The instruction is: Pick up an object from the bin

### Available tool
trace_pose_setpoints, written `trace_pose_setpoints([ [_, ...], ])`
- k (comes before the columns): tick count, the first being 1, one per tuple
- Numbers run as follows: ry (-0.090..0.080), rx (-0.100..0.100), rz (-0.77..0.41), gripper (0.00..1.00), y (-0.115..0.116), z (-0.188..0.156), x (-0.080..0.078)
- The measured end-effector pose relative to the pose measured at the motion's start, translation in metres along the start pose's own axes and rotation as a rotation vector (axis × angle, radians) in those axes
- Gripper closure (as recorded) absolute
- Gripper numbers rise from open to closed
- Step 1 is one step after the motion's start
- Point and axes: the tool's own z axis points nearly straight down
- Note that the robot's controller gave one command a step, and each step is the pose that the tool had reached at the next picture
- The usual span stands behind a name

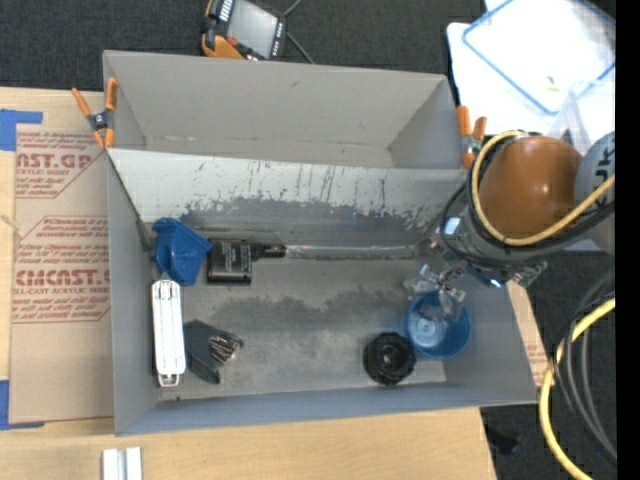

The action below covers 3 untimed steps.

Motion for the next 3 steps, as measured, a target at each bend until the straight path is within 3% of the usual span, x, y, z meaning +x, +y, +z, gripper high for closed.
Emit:
trace_pose_setpoints([
  [1,0.001,-0.004,0.052,1.0,0.0,-0.002,-0.001],
  [2,0.001,-0.001,0.278,1.0,0.001,0.007,-0.002],
  [3,0.003,-0.007,0.083,1.0,0.002,-0.008,-0.003],
])
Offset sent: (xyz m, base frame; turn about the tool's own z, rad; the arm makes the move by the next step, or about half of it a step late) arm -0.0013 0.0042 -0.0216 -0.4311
